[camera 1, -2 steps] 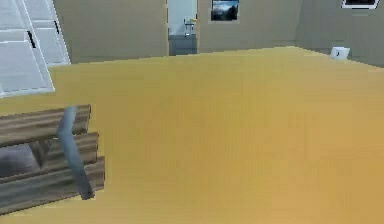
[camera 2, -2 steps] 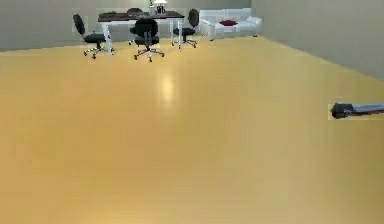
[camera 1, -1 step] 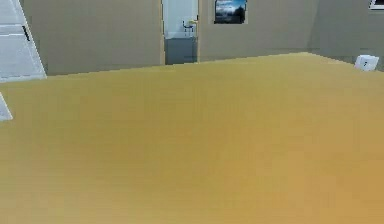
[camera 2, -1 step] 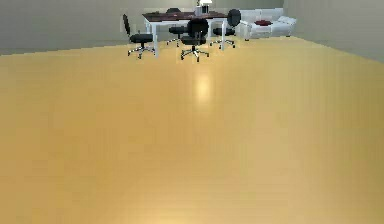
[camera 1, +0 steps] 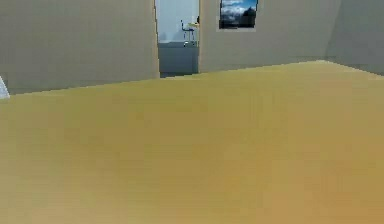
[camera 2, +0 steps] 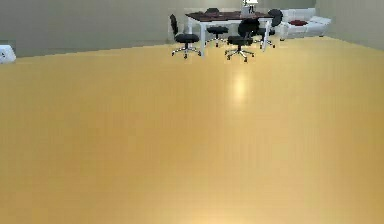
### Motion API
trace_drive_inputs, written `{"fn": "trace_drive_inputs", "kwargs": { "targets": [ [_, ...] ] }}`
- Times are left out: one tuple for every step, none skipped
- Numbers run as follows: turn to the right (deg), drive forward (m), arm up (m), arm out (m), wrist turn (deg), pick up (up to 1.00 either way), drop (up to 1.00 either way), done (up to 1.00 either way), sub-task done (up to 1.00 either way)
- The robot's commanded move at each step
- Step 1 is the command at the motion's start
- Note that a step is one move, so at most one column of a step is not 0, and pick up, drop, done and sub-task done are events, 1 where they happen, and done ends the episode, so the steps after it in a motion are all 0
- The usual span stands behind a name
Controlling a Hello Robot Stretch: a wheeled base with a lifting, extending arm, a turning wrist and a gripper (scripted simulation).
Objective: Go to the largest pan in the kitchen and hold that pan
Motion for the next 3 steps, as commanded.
{"fn": "trace_drive_inputs", "kwargs": {
  "targets": [
    [0.0,1.00,0.00,0.00,0.0,0.00,0.00,0.00,0.00],
    [0.0,1.00,0.00,0.00,0.0,0.00,0.00,0.00,0.00],
    [0.0,1.00,0.00,0.00,0.0,0.00,0.00,0.00,0.00]
  ]
}}
